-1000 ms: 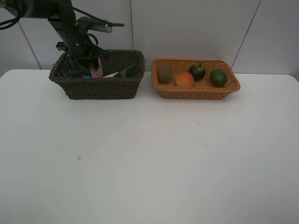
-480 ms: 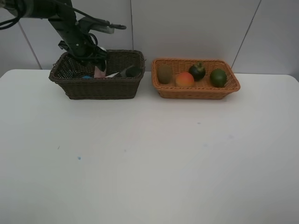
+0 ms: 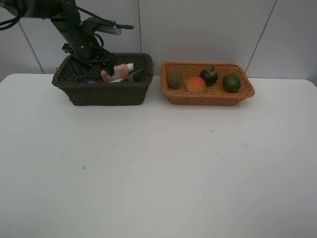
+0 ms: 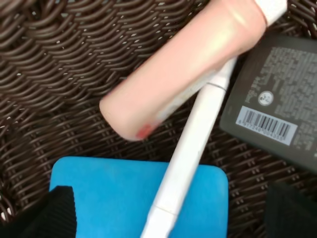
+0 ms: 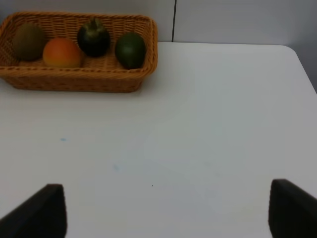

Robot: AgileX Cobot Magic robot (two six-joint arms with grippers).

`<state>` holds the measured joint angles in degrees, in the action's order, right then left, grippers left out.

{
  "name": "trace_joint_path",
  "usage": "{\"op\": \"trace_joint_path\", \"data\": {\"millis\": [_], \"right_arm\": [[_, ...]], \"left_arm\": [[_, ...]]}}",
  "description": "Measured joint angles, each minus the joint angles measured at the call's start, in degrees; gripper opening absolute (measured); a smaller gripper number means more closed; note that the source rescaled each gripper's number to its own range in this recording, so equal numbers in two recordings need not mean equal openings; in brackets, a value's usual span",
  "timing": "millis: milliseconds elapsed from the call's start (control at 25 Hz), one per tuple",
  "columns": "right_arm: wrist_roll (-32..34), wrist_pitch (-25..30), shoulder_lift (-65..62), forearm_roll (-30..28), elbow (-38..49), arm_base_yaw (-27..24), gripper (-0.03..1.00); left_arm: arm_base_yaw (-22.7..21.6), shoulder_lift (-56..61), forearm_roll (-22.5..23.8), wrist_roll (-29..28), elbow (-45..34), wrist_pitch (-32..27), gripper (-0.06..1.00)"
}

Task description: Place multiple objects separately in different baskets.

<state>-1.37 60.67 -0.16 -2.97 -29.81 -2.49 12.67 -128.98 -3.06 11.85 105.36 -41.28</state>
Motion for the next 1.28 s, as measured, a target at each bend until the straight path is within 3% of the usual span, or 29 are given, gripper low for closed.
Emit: {"op": "trace_joint_path", "data": {"millis": [280, 680, 960, 1280], "right_arm": [[0.0, 0.0, 0.0, 0.0, 0.0, 0.0, 0.99], [0.0, 0.0, 0.0, 0.0, 0.0, 0.0, 0.99], [0.0, 0.0, 0.0, 0.0, 0.0, 0.0, 0.99], [0.0, 0.0, 0.0, 0.0, 0.0, 0.0, 0.99]], "left_arm": [[0.0, 5.3, 0.1, 0.0, 0.0, -4.1, 1.00], [0.0, 17.8, 1.8, -0.5, 0.0, -16.2, 1.00], [0.0, 28.0, 6.0, -4.8, 0.0, -26.9, 1.00], [0.0, 41.2, 8.9, -6.1, -3.4, -27.7, 1.00]]}}
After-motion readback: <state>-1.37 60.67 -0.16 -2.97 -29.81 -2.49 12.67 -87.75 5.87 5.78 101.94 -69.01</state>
